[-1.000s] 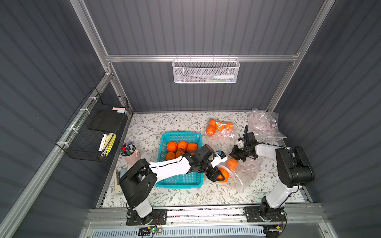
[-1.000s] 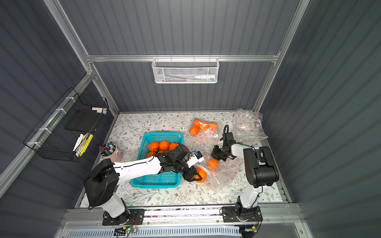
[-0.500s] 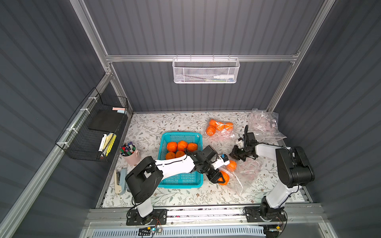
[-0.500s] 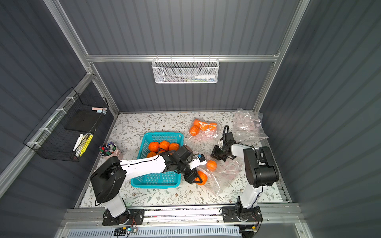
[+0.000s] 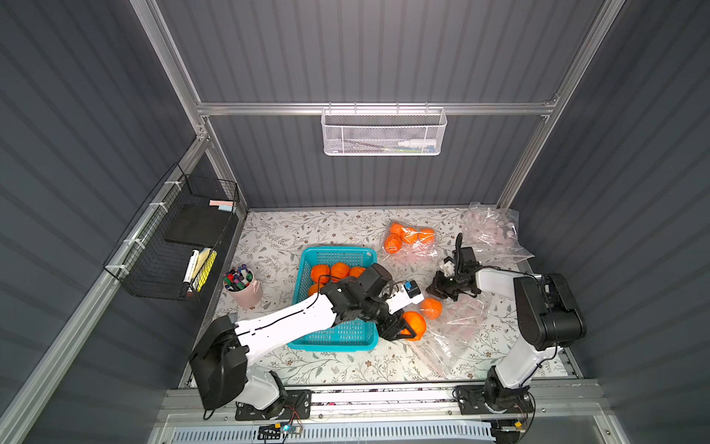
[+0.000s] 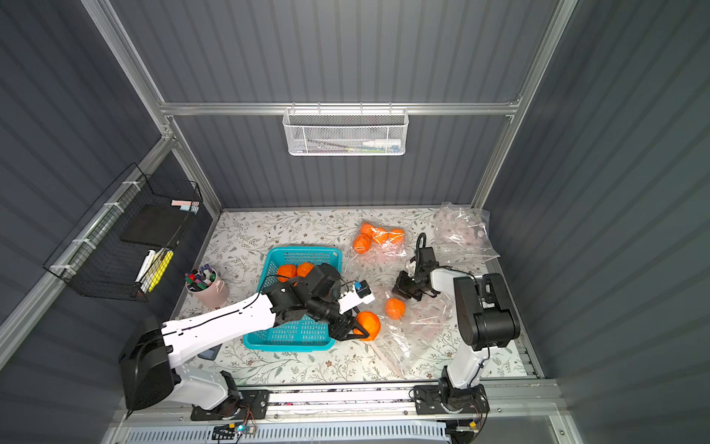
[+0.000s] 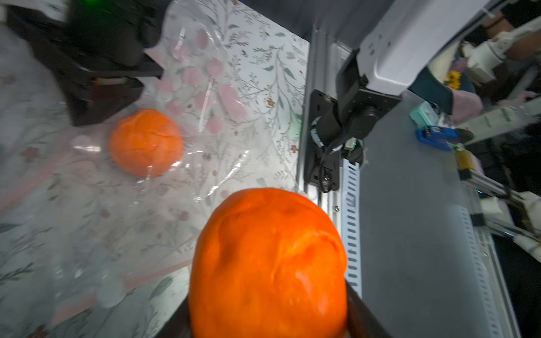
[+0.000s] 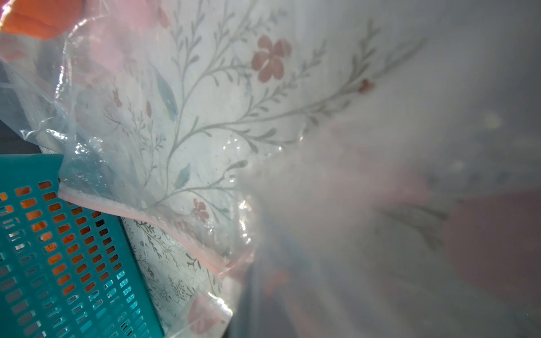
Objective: Open the zip-top bag and take out the orange
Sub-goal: Pick up the orange from the zipper food storage bag, then place the orange in the basket.
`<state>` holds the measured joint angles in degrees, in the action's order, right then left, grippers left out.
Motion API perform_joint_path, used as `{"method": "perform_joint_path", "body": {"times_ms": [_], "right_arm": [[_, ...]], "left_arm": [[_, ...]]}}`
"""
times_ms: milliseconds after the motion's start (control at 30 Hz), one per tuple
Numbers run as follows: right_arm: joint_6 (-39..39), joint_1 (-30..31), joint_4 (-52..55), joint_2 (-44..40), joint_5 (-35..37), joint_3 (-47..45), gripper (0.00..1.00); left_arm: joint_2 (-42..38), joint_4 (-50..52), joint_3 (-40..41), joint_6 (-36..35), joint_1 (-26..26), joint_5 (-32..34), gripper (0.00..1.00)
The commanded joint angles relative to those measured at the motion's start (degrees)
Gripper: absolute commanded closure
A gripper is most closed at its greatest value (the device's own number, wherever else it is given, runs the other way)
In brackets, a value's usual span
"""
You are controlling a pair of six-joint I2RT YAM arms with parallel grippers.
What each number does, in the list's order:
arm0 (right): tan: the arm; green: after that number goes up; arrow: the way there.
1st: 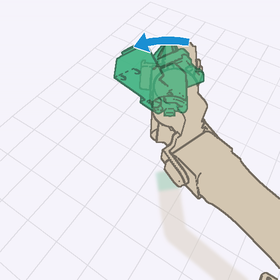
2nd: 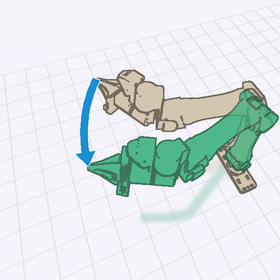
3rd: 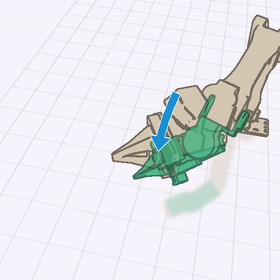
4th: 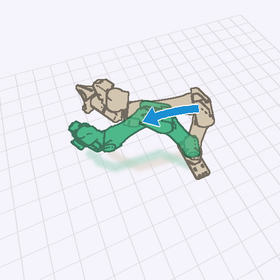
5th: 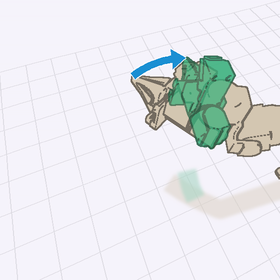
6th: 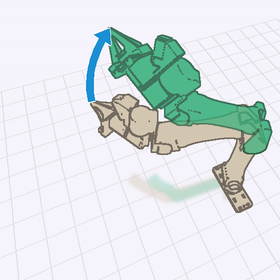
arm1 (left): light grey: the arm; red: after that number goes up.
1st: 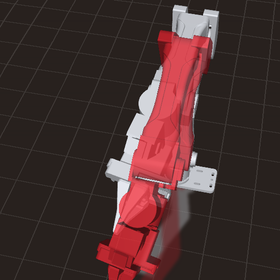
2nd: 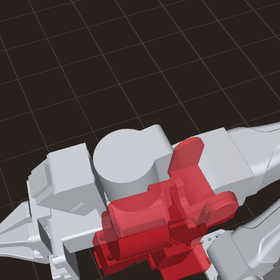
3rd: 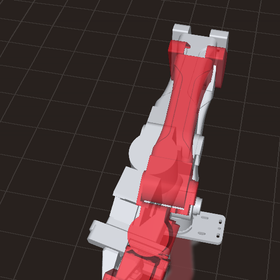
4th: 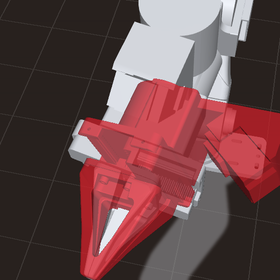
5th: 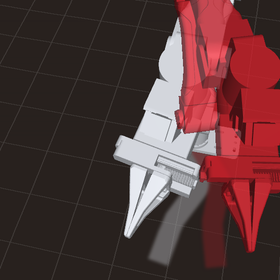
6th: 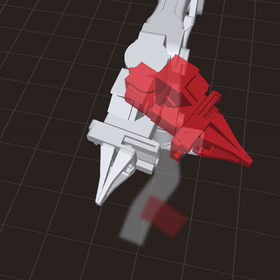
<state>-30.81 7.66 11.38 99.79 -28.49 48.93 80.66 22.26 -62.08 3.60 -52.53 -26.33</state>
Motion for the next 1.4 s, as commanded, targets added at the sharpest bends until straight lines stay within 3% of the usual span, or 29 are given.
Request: {"method": "perform_joint_path", "body": {"times_ms": [0,133,333,567,967,1367], "right_arm": [[0.6,0.3,2.7,-0.4,2.1,-0.9,0.93],[0.4,0.3,2.3,0.0,1.9,-0.9,0.93],[0.3,0.4,2.2,-0.1,1.8,-1.0,0.93],[0.3,0.3,1.9,-0.7,1.8,-1.6,0.93],[0.4,0.4,2.2,-1.9,2.1,-1.6,0.93],[0.5,0.3,3.8,-7.2,2.1,-1.2,0.92]], "left_arm": [[-4.3,7.2,0.9,6.4,2.8,24.4,0.47],[-6.7,12.5,4.4,13.9,8.6,38.2,0.47],[-4.4,17.3,9.8,23.1,11.3,48.9,0.47],[-1.7,18.8,12.3,29.3,13.5,52.6,0.51],[3.2,18.7,13.6,28.8,18.0,52.0,0.49],[7.6,19.0,12.5,28.0,19.4,53.5,0.26]]}}
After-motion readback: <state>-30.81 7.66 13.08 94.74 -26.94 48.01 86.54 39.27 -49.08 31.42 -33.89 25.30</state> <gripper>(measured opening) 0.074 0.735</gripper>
